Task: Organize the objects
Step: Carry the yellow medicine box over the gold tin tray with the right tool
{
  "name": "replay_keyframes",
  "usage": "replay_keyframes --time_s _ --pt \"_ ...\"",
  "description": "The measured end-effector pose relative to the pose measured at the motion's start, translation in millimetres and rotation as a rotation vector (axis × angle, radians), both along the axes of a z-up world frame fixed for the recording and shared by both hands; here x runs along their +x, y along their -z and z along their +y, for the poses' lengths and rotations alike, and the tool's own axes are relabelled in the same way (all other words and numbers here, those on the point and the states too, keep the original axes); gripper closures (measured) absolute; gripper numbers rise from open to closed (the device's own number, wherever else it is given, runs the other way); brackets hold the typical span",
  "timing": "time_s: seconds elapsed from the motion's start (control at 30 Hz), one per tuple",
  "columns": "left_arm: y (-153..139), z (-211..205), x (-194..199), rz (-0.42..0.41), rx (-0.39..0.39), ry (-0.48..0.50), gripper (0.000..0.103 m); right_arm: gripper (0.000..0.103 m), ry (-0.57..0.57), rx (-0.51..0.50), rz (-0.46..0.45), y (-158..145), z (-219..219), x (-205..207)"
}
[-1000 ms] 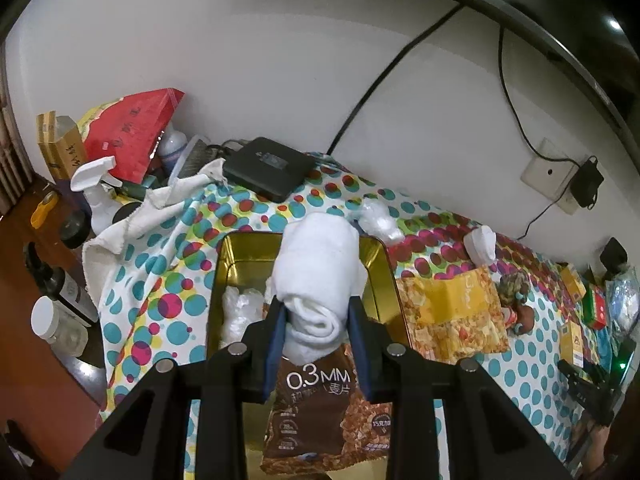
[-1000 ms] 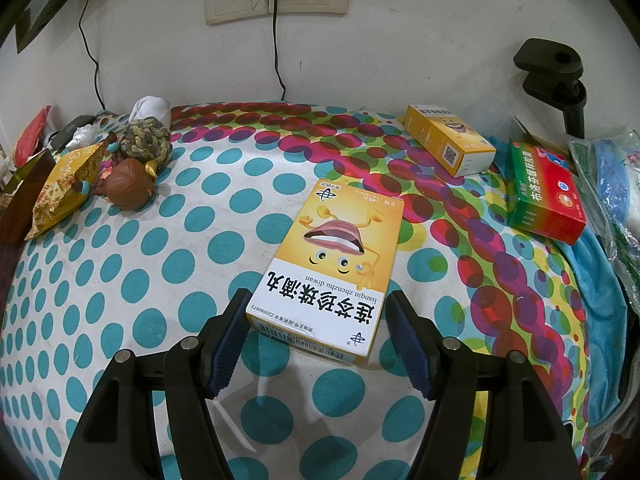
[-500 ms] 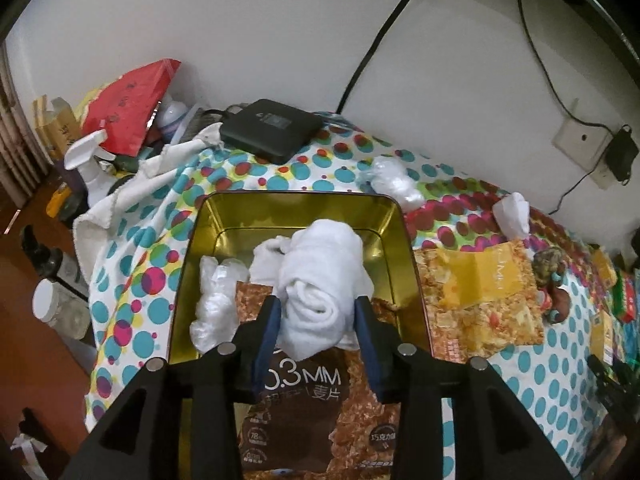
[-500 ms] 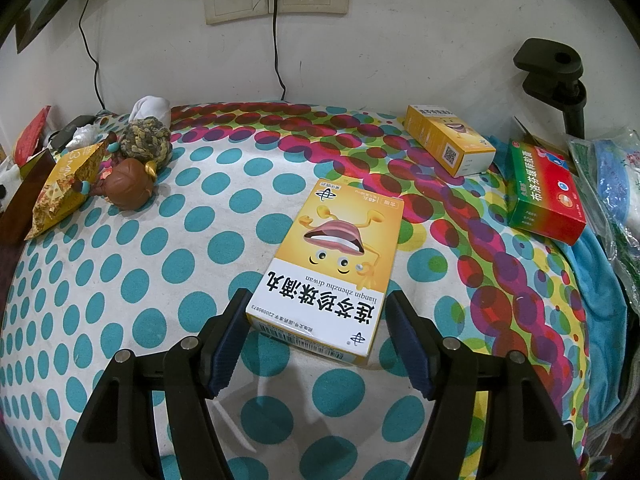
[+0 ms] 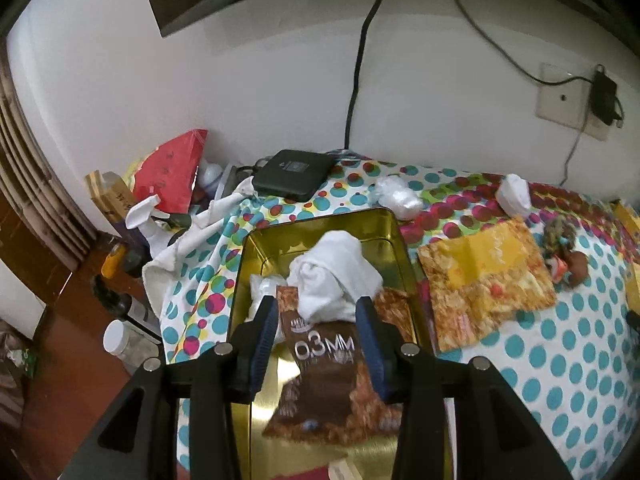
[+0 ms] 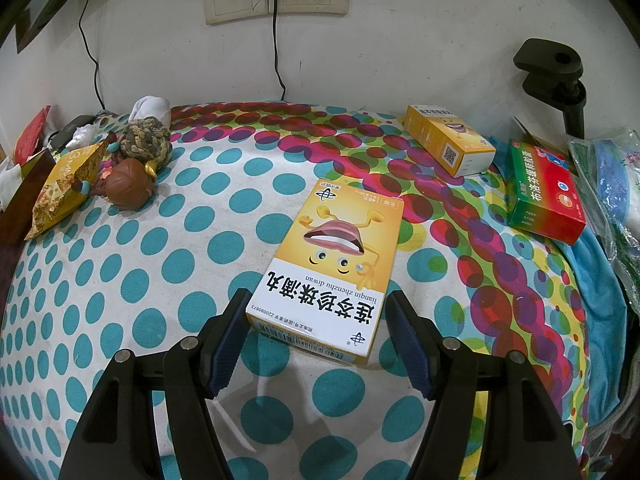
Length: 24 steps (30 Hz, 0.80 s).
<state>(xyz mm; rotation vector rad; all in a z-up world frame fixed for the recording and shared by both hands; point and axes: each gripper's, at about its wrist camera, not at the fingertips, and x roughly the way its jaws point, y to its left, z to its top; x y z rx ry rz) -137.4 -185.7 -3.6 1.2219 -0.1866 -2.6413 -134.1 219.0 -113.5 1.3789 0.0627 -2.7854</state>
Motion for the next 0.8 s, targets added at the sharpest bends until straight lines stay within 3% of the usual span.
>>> replay_keyframes --time_s 0.13,0.2,0.33,0.4,0.7,0.8 --pt "-6 11 25 0.011 0.000 0.018 0.062 0.038 0.002 -0.004 0.001 -1 0 0" --pt "-8 14 38 0.019 0.013 0.022 0.062 0.046 -0.001 -0.003 0.007 -1 -1 1" --pt "-11 20 72 0.046 0.026 0.024 0.062 0.046 -0.002 0.003 0.007 -2 -3 0" --pt "-10 21 89 0.065 0.015 0.004 0.062 0.046 -0.003 0.017 0.015 -2 -3 0" --pt "-5 4 193 0.187 0.130 -0.124 0.062 0.047 -0.041 0.067 0.117 -17 -16 12" --pt "-2 -7 220 0.203 0.159 -0.166 0.049 0.047 -0.042 0.031 0.122 -20 -19 14"
